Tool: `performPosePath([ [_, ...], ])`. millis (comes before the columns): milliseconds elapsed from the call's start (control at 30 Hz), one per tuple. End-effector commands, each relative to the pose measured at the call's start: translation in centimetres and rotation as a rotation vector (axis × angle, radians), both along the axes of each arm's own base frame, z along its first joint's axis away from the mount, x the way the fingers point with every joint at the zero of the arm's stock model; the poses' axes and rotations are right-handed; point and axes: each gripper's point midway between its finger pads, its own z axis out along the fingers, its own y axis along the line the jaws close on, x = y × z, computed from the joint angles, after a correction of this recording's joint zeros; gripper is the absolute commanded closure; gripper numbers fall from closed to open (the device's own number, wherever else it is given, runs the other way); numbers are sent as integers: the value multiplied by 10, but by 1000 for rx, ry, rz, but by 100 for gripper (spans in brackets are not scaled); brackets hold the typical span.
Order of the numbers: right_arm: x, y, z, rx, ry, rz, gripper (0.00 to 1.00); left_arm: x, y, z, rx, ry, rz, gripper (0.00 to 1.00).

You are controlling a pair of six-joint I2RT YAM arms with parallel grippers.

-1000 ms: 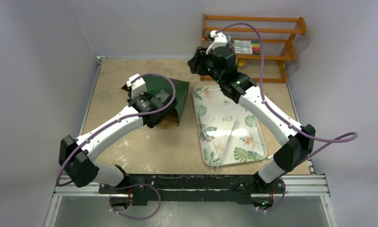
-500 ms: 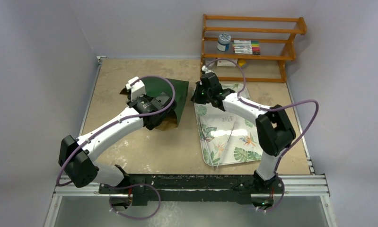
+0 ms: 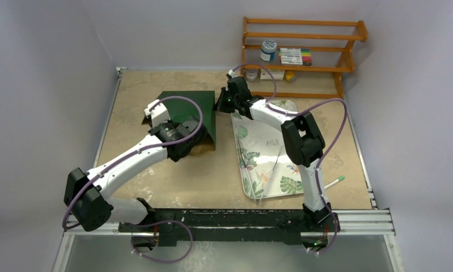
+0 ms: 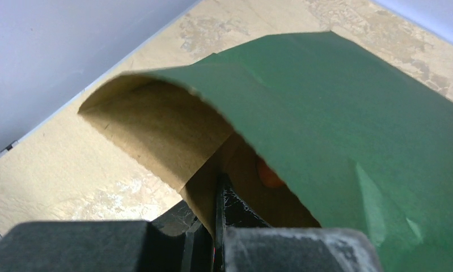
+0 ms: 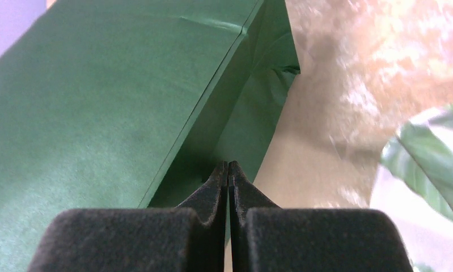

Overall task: Take the fake bread out of the paper bag
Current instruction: Place the paper bag at the center of the board.

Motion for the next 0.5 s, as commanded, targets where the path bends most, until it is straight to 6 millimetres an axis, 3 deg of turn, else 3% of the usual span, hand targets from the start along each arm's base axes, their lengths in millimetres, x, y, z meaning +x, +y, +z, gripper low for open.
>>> performPosePath([
  [0, 25, 23, 33, 83, -78, 41, 100, -1, -5, -6, -75, -42, 11, 100],
  [300, 66, 49, 13, 108, -104, 71, 100, -10, -27, -57, -84, 44, -22, 100],
  [467, 79, 53, -1, 126, -110, 78, 100, -14, -36, -82, -81, 87, -34, 100],
])
